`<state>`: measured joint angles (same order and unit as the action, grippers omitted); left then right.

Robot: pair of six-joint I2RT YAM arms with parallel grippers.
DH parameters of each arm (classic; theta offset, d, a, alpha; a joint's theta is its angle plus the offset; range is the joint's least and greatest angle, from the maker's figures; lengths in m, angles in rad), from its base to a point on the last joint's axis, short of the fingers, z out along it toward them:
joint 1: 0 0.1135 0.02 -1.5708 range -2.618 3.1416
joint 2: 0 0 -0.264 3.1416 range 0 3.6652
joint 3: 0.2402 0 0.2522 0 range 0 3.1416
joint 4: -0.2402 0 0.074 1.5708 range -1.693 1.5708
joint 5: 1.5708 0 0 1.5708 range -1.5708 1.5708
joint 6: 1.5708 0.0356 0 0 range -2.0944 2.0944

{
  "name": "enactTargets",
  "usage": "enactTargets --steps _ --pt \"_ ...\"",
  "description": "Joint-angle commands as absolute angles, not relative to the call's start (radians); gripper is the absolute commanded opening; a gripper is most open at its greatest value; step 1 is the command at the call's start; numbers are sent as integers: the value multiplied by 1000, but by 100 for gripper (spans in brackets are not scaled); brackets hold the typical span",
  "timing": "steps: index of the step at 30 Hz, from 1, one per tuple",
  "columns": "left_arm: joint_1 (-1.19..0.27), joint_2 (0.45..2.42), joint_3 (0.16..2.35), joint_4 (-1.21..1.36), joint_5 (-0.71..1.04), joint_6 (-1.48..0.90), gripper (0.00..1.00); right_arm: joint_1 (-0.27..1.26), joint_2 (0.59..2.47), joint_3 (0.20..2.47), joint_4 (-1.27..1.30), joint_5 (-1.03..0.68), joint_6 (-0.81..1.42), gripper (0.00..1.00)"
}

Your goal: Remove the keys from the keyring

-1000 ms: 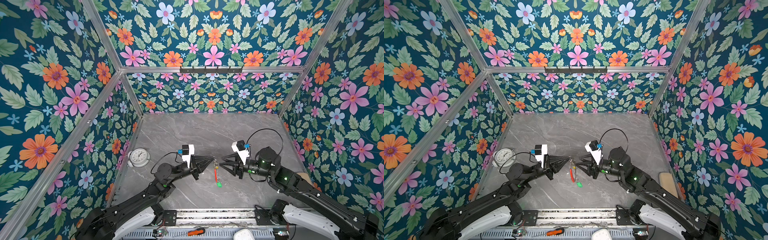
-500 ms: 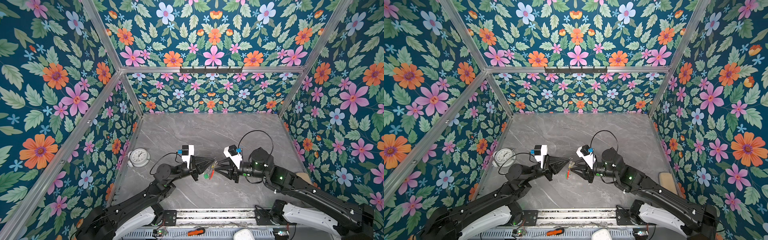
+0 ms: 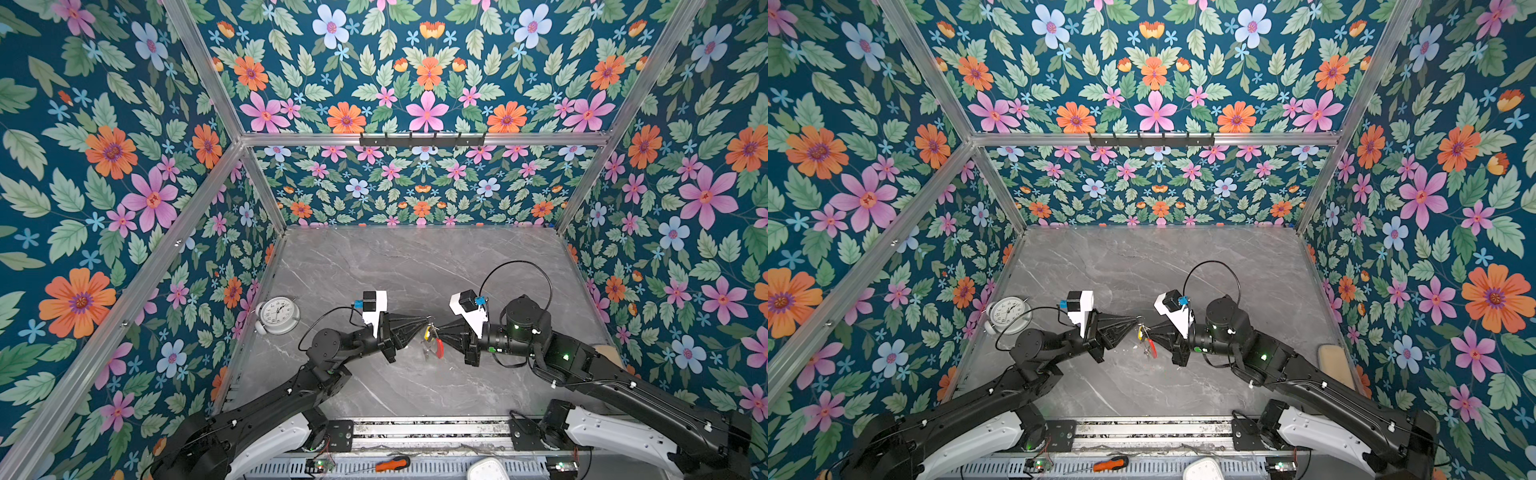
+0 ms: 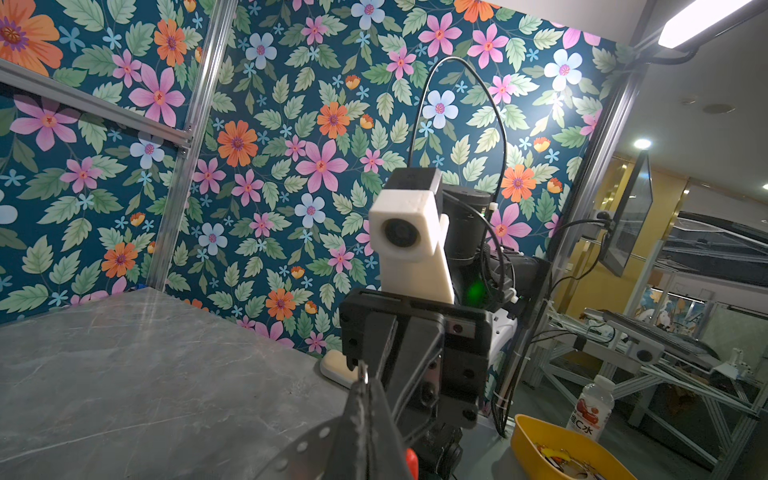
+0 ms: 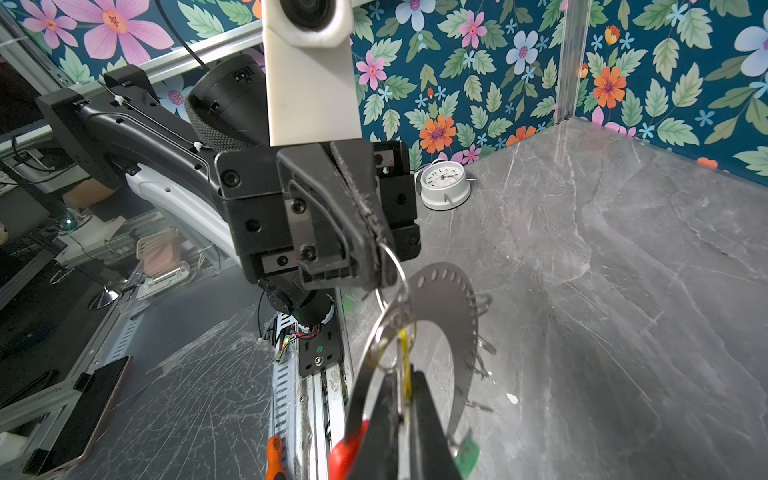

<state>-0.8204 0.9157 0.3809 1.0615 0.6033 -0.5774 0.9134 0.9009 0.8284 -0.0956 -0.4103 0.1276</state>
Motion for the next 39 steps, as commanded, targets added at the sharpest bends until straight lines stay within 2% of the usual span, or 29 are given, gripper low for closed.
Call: enactTargets --steps 1,8,19,39 --pt "-821 910 381 1097 630 -583 0 913 890 860 -179 -395 103 0" --pt "-819 909 392 1079 673 -586 0 911 885 945 -352 -358 39 0" --pt "-820 908 394 1074 741 -607 0 894 936 1066 -467 -326 -61 0" --pt "-820 973 389 1277 897 -740 0 885 1003 1187 -546 -418 -174 0"
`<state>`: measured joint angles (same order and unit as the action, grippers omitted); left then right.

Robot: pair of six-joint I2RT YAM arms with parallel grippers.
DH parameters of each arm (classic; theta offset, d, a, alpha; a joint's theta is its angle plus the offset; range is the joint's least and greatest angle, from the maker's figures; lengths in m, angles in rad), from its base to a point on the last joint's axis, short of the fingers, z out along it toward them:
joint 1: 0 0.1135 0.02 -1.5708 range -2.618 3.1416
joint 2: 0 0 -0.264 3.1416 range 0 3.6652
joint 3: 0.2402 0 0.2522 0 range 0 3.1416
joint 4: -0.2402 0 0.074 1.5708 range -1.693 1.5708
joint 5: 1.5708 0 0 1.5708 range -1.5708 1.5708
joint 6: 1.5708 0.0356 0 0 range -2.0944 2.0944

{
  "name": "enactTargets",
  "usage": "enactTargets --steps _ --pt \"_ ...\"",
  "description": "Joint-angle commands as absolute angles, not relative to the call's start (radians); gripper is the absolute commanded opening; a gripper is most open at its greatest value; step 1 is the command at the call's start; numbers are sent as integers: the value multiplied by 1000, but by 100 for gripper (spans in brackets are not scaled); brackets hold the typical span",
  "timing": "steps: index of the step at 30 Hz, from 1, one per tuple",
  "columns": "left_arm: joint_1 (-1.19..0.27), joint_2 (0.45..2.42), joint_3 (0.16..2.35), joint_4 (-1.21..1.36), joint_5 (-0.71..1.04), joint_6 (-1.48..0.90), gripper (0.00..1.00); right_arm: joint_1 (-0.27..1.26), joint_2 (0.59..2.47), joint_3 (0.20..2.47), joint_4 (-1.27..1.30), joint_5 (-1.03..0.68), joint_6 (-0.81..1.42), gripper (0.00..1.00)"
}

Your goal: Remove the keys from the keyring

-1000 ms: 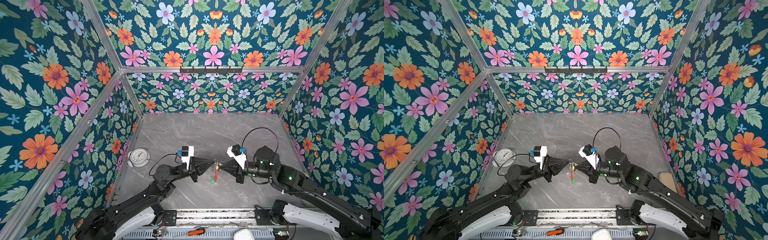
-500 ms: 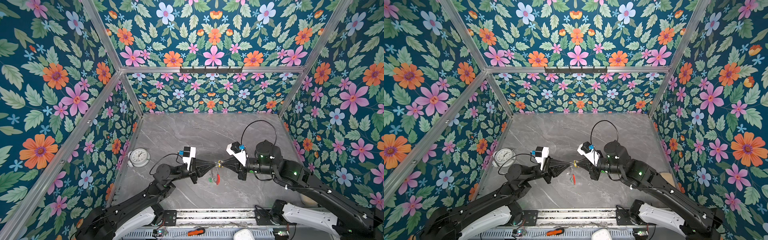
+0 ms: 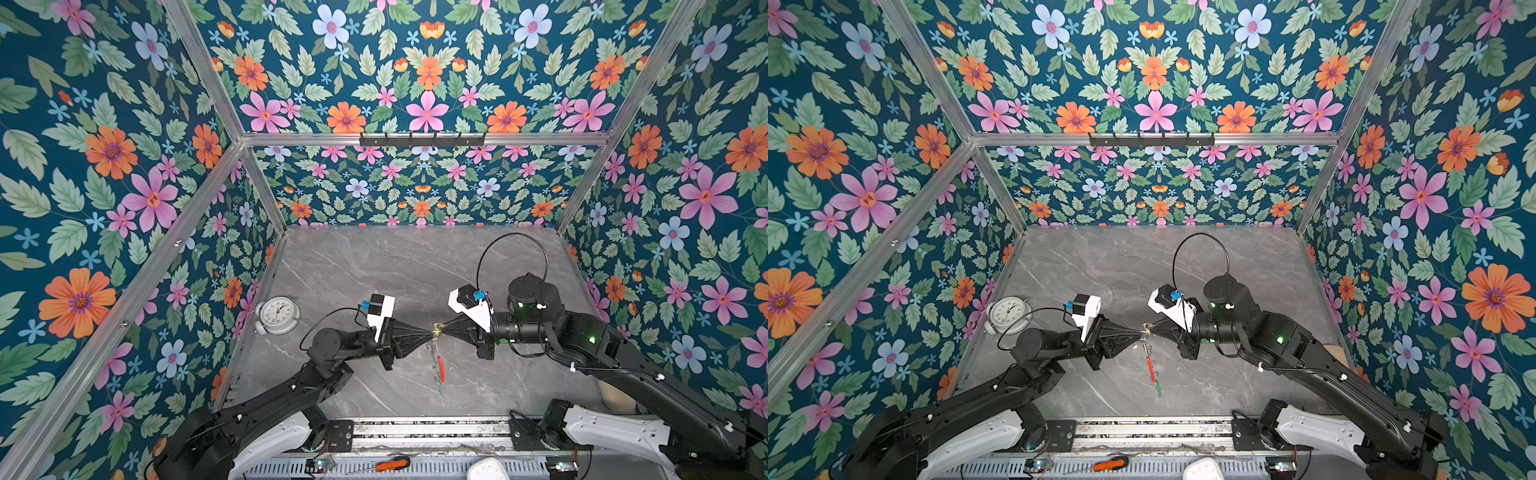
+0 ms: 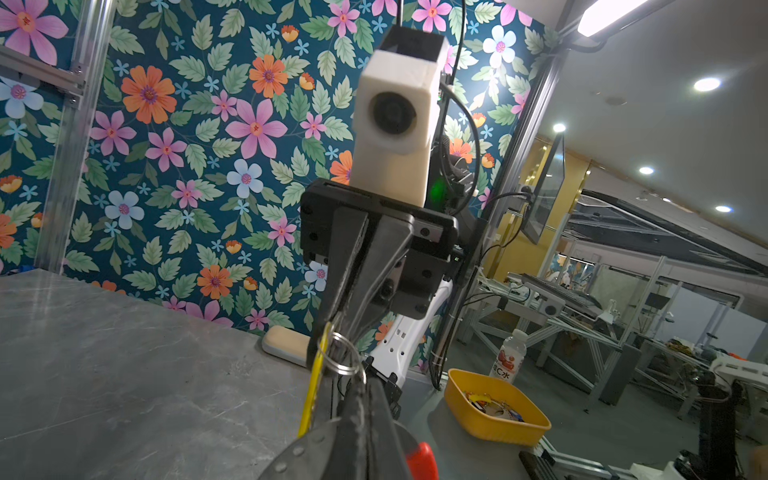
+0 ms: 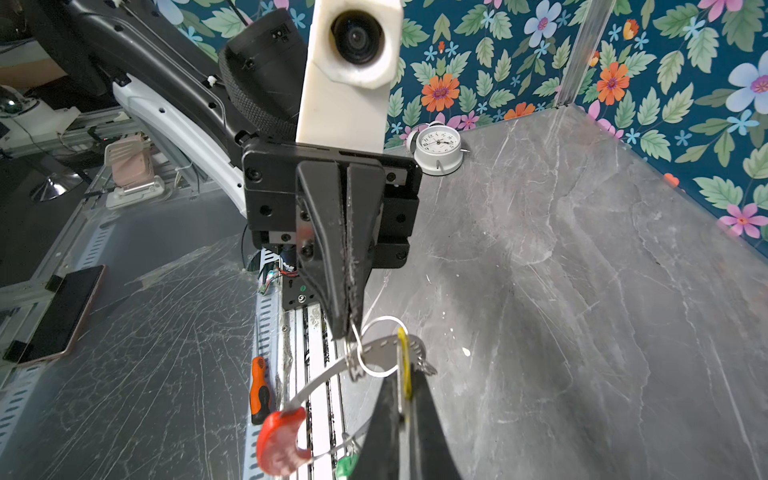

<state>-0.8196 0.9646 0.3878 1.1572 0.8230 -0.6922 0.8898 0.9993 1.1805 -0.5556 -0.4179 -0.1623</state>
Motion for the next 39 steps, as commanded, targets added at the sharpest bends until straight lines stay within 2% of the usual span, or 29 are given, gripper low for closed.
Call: enactTargets --steps 1,17,28,32,34,39 --pt "-819 978 388 1297 899 -750 0 884 1004 1184 -546 -423 -172 0" --pt "-816 948 376 1285 802 -732 0 882 963 1073 -460 -449 -108 0" --pt "-816 944 383 1263 745 -678 0 887 926 949 -302 -484 54 0" --pt "-816 950 386 1259 741 -670 0 890 884 926 -274 -452 95 35" --pt "-816 951 386 1253 738 -663 0 890 848 910 -254 -433 108 43" --pt "-816 953 381 1234 725 -645 0 890 760 856 -111 -386 156 54"
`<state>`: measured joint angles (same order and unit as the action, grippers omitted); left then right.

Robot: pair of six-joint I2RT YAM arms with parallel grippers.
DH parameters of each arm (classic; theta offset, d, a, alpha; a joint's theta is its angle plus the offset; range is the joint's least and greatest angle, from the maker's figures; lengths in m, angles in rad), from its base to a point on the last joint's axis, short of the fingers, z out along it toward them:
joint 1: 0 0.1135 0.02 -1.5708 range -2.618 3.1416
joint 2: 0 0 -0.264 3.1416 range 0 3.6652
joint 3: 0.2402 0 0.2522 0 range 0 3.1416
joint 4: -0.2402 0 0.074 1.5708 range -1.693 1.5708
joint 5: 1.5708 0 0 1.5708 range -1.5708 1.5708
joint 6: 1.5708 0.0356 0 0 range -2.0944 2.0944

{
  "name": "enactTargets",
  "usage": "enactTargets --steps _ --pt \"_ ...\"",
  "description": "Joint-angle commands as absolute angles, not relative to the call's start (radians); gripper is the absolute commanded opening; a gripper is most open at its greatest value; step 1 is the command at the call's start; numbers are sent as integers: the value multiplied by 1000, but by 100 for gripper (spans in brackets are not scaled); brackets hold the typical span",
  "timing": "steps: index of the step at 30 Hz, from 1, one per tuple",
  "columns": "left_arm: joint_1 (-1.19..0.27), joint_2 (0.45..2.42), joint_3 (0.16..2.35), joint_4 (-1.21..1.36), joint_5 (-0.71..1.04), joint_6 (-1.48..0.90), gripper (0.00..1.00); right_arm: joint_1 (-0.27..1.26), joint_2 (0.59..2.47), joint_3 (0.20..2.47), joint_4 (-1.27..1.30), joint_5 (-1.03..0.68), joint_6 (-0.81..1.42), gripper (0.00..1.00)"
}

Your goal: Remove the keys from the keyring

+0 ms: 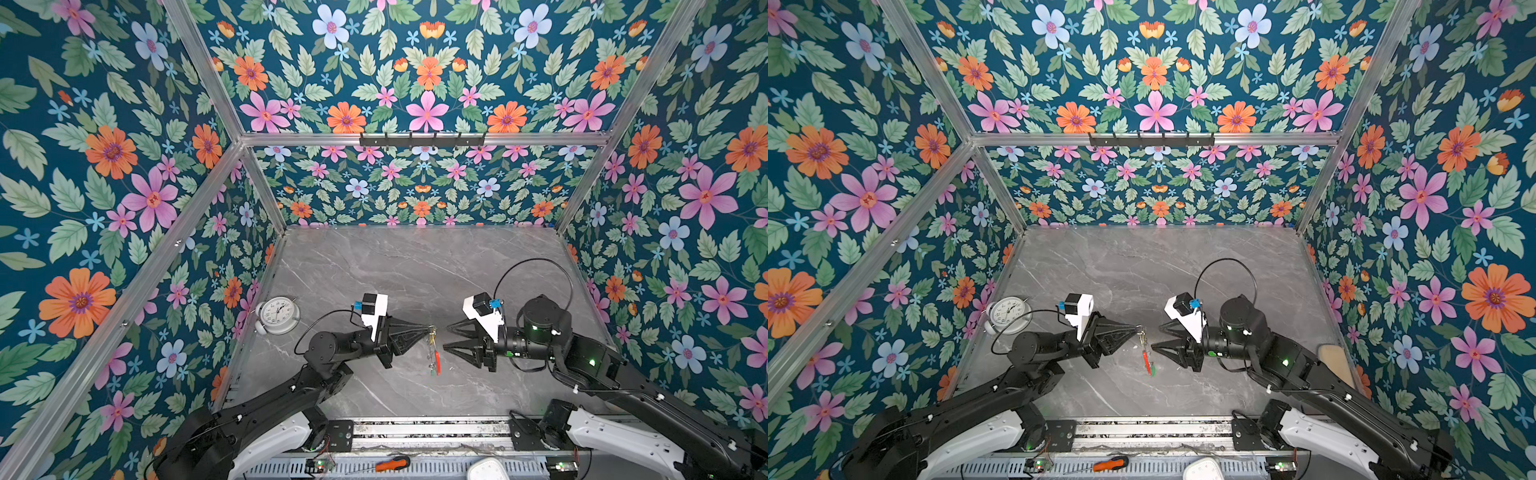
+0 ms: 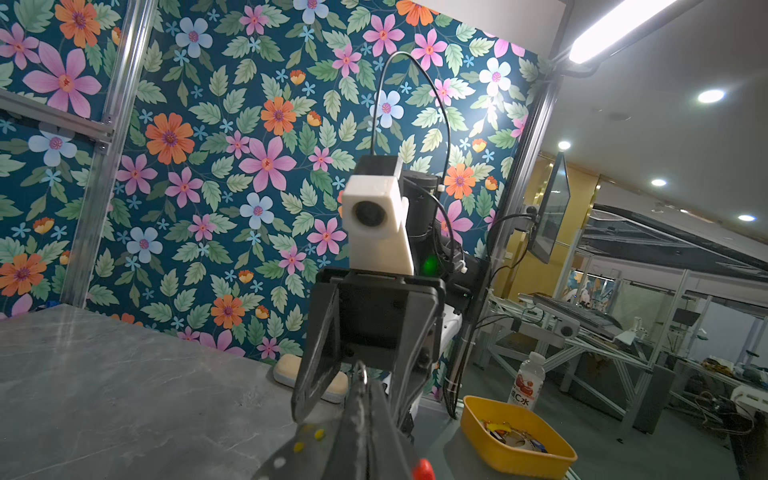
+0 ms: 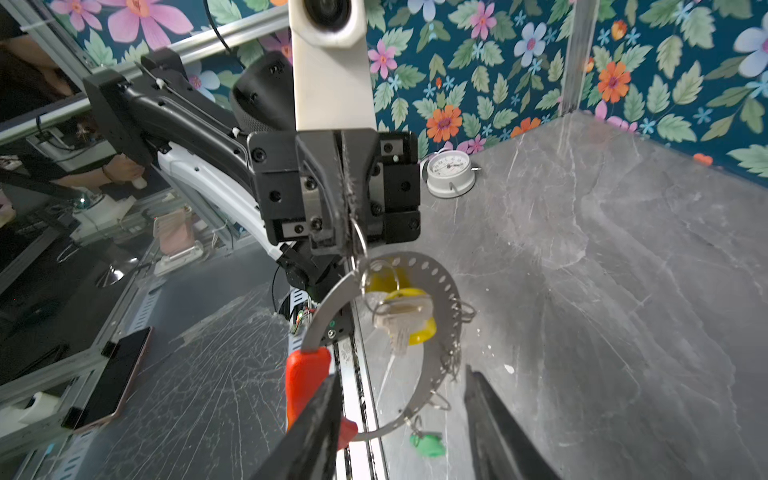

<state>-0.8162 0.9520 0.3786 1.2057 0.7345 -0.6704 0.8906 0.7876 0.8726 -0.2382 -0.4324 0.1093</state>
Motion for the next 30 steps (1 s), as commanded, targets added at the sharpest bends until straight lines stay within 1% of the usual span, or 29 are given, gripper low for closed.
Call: enactTargets --steps 1,5,12,18,27,30 --pt "-816 955 381 1236 720 -644 0 890 754 850 -74 -382 167 56" --pt "-817 965 378 1251 712 -643 0 891 769 846 65 -390 219 57" --pt "-816 973 365 1287 703 -653 0 890 840 831 214 -477 295 55" --pt "-816 969 357 1308 706 -657 0 890 858 817 197 -503 308 46" --pt "-816 968 351 1316 704 -658 0 875 887 780 222 -595 334 43" --pt "-816 966 348 1316 701 -658 0 851 887 763 247 -617 355 36"
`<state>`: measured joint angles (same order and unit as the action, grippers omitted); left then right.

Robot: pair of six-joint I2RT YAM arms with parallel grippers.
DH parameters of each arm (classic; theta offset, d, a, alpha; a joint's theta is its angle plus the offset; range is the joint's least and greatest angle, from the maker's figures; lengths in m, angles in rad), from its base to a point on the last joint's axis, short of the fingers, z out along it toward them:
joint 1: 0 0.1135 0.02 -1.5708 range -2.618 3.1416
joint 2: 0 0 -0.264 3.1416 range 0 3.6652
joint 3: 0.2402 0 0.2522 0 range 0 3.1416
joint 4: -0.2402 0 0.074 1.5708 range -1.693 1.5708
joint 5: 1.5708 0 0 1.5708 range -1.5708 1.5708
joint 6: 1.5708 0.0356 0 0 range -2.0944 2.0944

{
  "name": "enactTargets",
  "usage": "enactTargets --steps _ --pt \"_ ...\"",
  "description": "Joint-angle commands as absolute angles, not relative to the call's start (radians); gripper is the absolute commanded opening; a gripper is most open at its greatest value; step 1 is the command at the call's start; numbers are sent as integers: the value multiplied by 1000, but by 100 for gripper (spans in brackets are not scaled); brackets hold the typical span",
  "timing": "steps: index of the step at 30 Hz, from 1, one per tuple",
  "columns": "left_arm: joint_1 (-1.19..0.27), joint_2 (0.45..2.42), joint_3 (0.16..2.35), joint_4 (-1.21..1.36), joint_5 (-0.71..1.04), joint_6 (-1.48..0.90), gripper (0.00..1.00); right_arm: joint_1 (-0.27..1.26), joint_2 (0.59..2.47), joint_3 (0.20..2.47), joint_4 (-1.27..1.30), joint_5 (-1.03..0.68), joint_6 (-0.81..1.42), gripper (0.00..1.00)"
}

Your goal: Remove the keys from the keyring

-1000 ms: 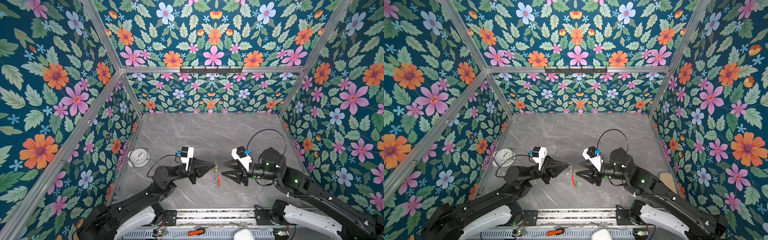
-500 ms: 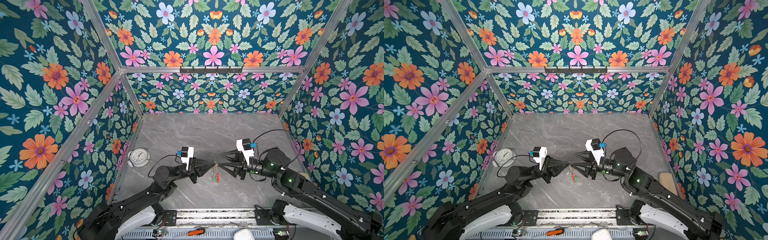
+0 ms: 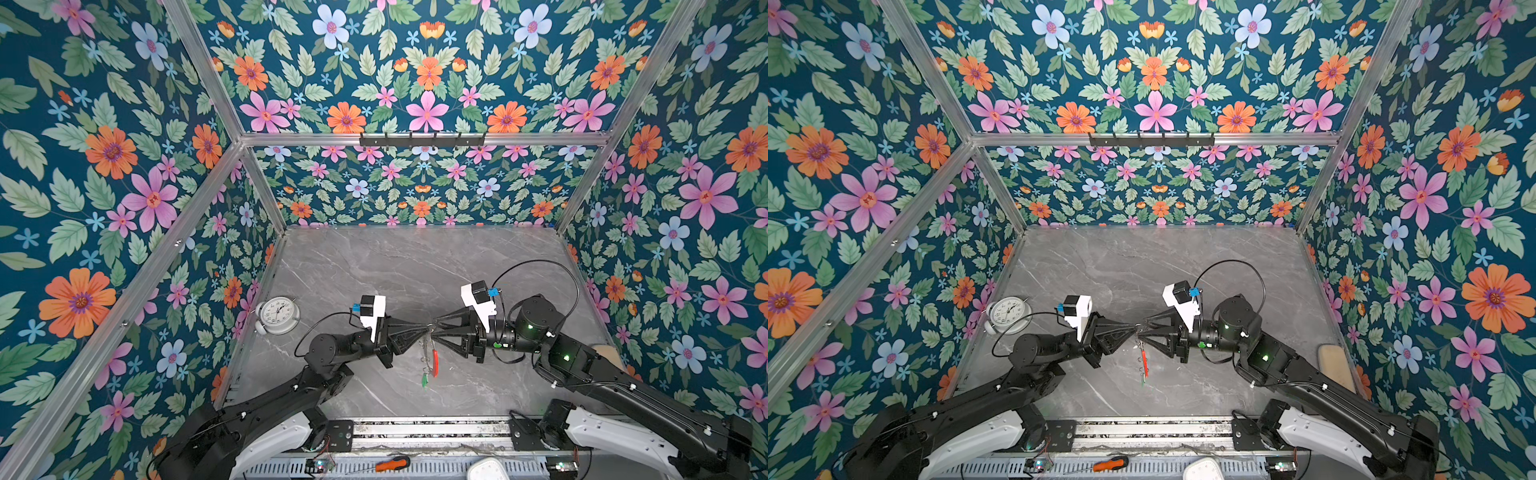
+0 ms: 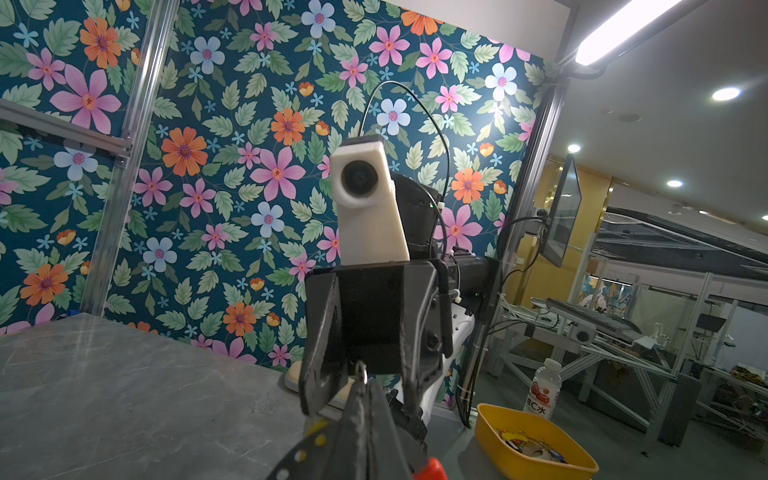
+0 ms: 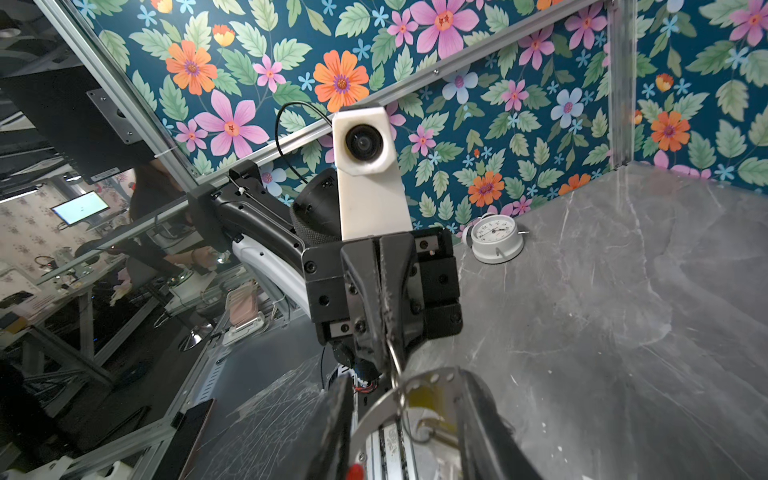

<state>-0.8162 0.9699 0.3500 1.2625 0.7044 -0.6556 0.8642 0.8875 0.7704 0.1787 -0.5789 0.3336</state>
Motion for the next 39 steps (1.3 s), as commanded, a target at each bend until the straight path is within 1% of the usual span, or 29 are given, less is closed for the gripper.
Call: enactTargets --steps 1,4,12,18,23,24,26,27,29,30,31,33,35,39 --pt "-816 965 346 1316 700 -657 0 843 888 756 261 -629 366 33" --pt "-816 968 345 1318 698 -658 0 827 887 742 284 -648 383 29" --pt "-815 976 347 1324 699 -661 0 825 899 739 313 -696 398 28" --pt "-816 987 345 1341 696 -671 0 825 910 743 308 -707 404 18" --pt "-816 998 348 1349 696 -682 0 823 905 748 277 -696 397 2" --pt "-816 998 351 1348 695 -686 0 821 901 752 255 -690 392 0" --pt "-816 991 353 1320 683 -694 0 815 890 762 207 -681 381 0" --pt "-815 982 354 1286 671 -690 9 813 886 772 168 -669 370 0" --pt "-812 962 357 1229 653 -680 34 809 877 792 84 -649 349 0" --pt "-808 950 357 1204 650 -677 43 806 875 806 35 -636 335 0" --pt "-803 942 360 1189 652 -675 47 804 873 818 -6 -627 323 0" --pt "-791 927 376 1143 672 -674 52 802 871 853 -113 -608 288 0" --pt "-785 924 403 1080 696 -662 54 802 881 891 -215 -599 249 0" --pt "-784 950 478 928 761 -635 53 802 902 965 -372 -568 187 0"
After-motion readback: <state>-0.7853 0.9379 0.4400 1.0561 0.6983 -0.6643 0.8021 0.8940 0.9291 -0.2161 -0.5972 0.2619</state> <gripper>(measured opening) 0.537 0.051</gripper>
